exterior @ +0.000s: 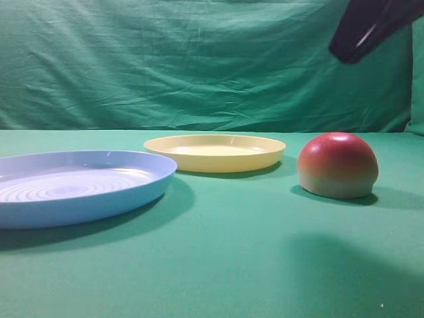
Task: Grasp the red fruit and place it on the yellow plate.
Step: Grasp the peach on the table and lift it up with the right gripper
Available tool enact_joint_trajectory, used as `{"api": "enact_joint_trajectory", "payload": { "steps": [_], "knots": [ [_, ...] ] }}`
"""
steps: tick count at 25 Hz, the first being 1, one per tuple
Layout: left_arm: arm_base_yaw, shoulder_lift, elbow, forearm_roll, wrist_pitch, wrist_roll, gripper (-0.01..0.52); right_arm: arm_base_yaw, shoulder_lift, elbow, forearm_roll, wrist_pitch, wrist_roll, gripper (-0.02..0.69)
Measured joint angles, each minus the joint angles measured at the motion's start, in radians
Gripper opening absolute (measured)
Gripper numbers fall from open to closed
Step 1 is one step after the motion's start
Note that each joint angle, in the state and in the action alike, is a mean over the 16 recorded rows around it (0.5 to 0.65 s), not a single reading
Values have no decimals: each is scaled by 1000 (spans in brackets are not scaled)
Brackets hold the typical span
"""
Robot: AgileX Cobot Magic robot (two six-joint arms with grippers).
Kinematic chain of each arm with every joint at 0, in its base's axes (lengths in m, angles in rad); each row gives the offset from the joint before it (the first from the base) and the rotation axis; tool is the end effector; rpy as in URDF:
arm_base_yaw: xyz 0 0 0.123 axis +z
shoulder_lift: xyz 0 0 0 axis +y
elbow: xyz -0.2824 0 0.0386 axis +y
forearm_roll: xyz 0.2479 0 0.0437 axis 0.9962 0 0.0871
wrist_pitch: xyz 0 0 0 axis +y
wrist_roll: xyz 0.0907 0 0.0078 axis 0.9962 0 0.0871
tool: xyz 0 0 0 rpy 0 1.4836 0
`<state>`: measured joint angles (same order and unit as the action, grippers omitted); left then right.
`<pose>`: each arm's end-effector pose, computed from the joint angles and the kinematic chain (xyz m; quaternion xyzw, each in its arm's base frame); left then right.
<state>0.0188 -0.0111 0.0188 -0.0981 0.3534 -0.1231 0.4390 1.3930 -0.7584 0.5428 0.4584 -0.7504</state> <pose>0.0531 -0.0021 0.1757 -0.0828 0.7922 -0.0727 0.6002 0.2312 0.1316 0.2240 -0.3545 0.8772 0.1371 0.2934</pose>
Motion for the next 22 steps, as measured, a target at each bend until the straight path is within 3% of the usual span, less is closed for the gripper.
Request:
{"api": "enact_joint_trajectory", "payload": {
  "steps": [5,9,16,22],
  "knots": [
    [0,0,0,0,0,0,157,-7,45,-8,-5,-25,23,581],
    [0,0,0,0,0,0,157,-15,96,-9,-5,-49,43,643],
    [0,0,0,0,0,0,157,-28,207,-10,0,-82,72,629],
    [0,0,0,0,0,0,157,-30,272,-19,5,-90,76,520]
  ]
}}
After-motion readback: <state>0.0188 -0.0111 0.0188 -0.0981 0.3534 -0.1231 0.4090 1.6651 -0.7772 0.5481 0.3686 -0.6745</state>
